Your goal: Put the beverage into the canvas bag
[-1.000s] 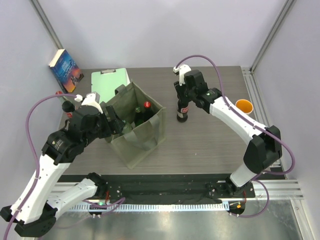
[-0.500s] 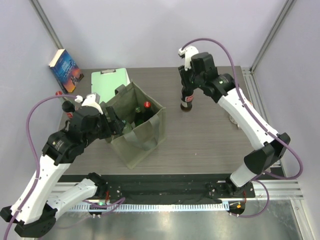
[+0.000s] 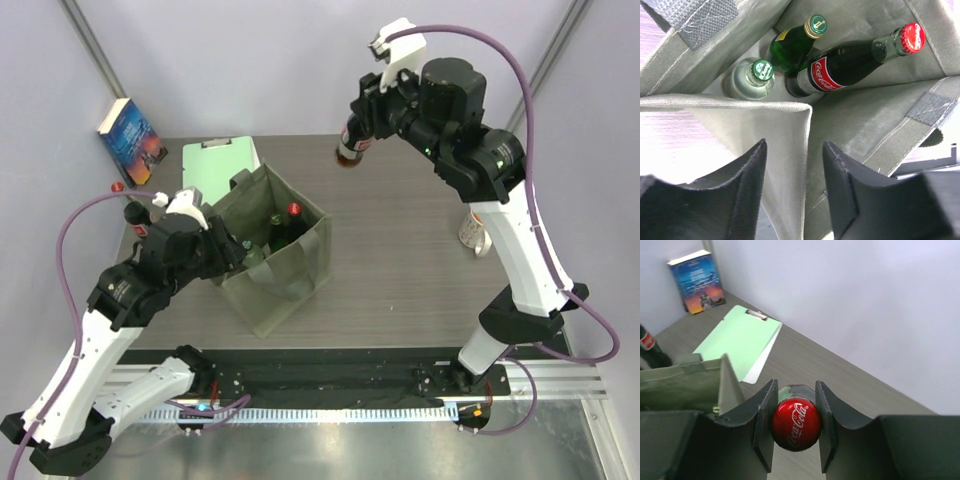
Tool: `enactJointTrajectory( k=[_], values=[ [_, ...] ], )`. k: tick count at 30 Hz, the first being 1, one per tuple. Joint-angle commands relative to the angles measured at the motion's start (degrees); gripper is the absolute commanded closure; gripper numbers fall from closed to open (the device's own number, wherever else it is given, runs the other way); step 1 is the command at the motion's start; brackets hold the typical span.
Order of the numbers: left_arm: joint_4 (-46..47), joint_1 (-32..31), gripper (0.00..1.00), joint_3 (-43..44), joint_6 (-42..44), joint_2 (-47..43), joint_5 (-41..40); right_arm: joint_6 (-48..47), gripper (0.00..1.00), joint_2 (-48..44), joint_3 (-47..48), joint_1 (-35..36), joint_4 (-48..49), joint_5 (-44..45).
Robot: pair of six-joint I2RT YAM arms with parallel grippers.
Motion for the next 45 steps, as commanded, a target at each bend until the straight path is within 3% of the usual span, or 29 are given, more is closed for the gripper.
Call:
enactJointTrajectory(
  k=[1, 14, 34, 40, 45],
  values=[
    [3.17, -0.10, 0.52, -0.41, 0.63, -0.77, 1.02, -5.14, 0.99, -0.85, 3.92, 7.96, 13.25, 3.02],
    [3.00, -0.10, 0.51, -1.02, 0.28, -2.00, 1.11, -7.08, 0.99, 0.55, 5.15, 19.14, 23.63, 4.35],
    [2.65, -0.10, 0.52, -0.06, 0.19, -2.18, 1.29, -3.22, 0.99, 3.54, 4.01, 20.02, 29.44, -5.84],
    [2.38, -0.10, 0.66, 0.12, 0.19, -2.79, 1.11, -0.84, 0.99, 4.95, 2.53, 20.02, 31.28, -8.39],
    [1.86, -0.10, 0.91, 0.82, 0.54, -2.70, 1.11, 0.65, 0.99, 5.04, -0.82, 20.02, 32.95, -9.62]
  ],
)
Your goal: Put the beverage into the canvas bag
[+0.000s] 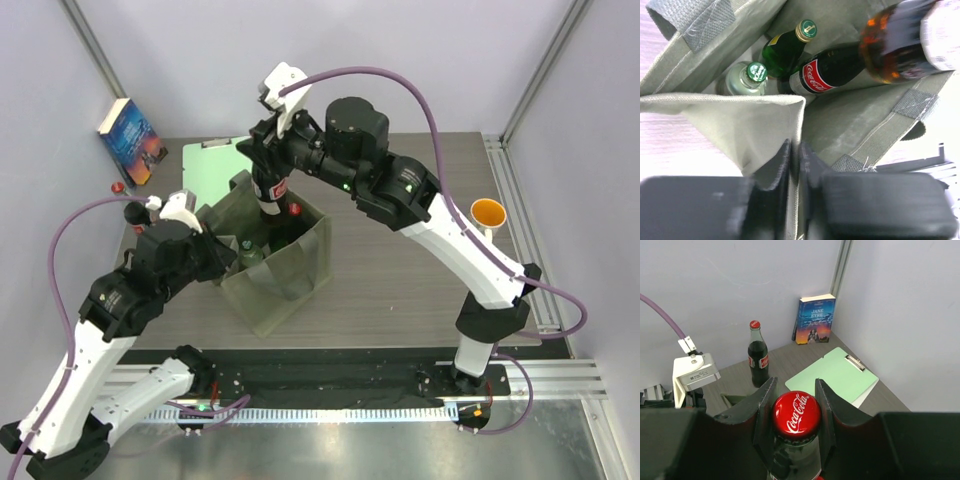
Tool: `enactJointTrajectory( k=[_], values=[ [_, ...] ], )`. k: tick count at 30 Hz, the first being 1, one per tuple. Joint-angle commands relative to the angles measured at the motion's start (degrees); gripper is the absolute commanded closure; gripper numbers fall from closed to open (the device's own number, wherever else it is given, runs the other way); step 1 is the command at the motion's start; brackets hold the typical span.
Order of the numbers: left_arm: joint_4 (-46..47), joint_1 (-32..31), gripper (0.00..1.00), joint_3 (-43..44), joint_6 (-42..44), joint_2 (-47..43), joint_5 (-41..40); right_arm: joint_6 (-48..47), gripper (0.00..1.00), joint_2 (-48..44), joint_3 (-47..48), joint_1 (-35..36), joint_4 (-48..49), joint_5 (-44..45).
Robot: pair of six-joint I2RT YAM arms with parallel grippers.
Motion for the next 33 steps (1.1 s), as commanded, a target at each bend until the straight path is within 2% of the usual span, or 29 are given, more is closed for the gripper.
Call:
enactJointTrajectory(
  k=[1, 3, 15, 23, 33],
  values=[
    [0.57, -0.10, 0.97, 1.78, 0.82, -0.30, 0.15, 1.53, 0.99, -2.59, -0.58, 0.13, 14.70, -1.91],
    [0.48, -0.10, 1.00, 1.78, 0.74, -0.21, -0.11, 1.79, 0.99, -2.85, -2.77, 0.22, 15.14, -1.91],
    [-0.40, -0.10, 1.00, 2.49, -0.23, -0.30, -0.47, 3.90, 0.99, -5.49, -16.22, 0.22, 21.91, -5.60],
    [-1.37, -0.10, 1.00, 2.75, -0.67, -0.74, -1.08, 4.95, 0.99, -6.63, -22.73, 0.22, 25.07, -6.13],
    [-1.98, -0.10, 1.00, 3.10, -0.76, -1.18, -1.34, 4.87, 0.99, -10.58, -35.20, 0.13, 29.91, -5.60]
  ],
)
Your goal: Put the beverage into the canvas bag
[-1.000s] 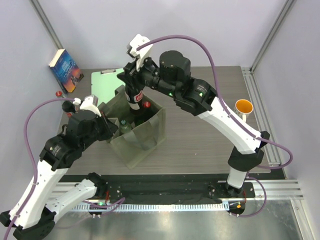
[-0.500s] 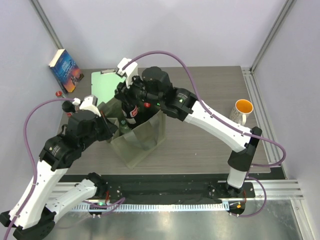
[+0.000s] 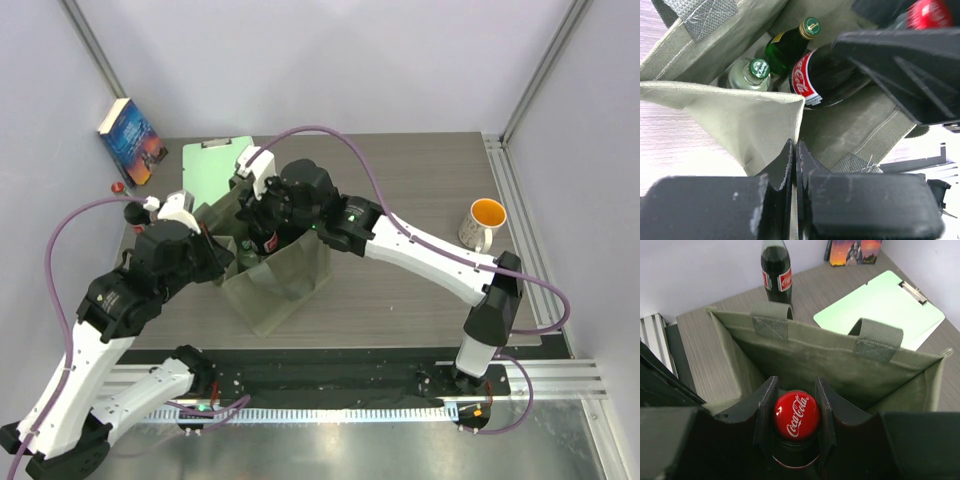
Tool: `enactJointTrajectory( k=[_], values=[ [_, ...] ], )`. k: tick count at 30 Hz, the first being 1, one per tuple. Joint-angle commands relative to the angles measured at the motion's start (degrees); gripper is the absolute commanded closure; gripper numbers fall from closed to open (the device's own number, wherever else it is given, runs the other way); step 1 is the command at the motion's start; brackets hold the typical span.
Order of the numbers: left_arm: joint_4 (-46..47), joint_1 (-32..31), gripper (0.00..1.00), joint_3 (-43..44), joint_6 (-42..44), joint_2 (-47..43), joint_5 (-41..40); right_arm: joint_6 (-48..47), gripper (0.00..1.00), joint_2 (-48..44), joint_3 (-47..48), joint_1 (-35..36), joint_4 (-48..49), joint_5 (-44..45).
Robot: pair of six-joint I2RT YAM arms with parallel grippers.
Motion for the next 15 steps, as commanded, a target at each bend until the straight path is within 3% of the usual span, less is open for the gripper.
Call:
enactJointTrajectory(
  k=[1, 15],
  values=[
    [-0.45, -0.19, 1.00, 2.10, -0.41, -0.83, -1.04, 0.52, 0.99, -8.34, -1.49, 0.15, 14.19, -0.07],
    [-0.98, -0.10, 1.00, 1.92, -0.58, -1.44, -1.21, 0.08, 0.99, -8.95, -10.54, 0.06, 16.39, 0.19]
  ],
)
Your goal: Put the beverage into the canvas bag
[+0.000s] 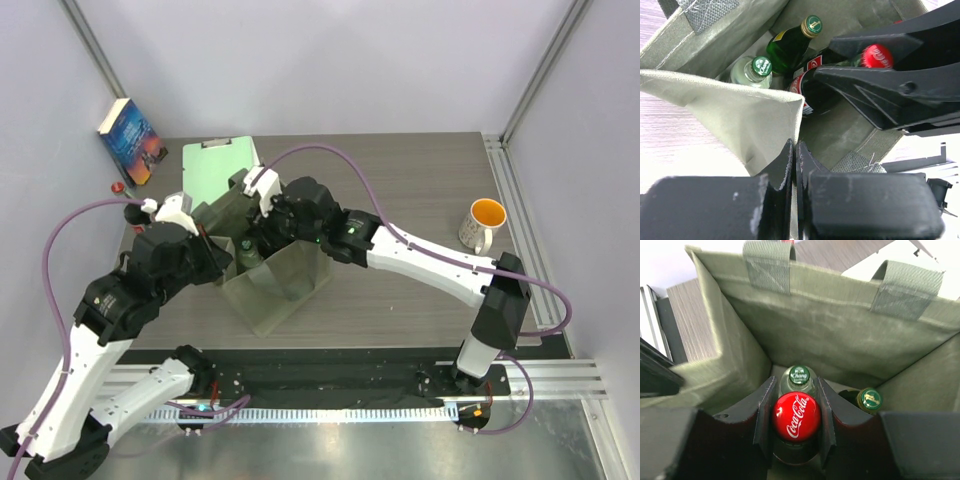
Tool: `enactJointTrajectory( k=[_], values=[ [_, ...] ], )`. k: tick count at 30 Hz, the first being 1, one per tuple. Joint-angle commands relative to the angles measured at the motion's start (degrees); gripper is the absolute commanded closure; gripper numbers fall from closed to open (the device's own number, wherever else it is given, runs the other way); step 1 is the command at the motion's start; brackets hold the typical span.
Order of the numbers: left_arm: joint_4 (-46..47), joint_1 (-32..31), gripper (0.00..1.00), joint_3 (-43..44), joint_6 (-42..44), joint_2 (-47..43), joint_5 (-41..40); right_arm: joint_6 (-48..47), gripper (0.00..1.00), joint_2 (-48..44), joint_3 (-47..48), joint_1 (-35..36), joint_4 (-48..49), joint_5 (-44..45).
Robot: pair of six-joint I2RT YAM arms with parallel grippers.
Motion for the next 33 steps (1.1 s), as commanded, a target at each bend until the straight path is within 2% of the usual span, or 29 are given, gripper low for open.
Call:
enactJointTrajectory(
  k=[1, 15, 21, 33],
  values=[
    [-0.24, -0.10, 1.00, 1.85, -0.54, -0.81, -1.10, 0.03, 0.99, -6.09, 0.27, -0.02, 12.50, 0.63],
    [0.64, -0.10, 1.00, 0.80, -0.19, -1.34, -0.40, 1.09, 0.90, -4.51, -3.86, -0.73, 11.01, 0.54],
    [1.34, -0.10, 1.00, 0.01, -0.36, -1.43, -0.05, 1.88, 0.77, -3.89, -5.53, -0.90, 10.92, 1.07],
    [2.49, -0.10, 1.00, -1.13, -0.72, -1.34, 0.92, 4.08, 0.63, -2.58, -7.81, -1.08, 11.10, 0.63]
  ],
)
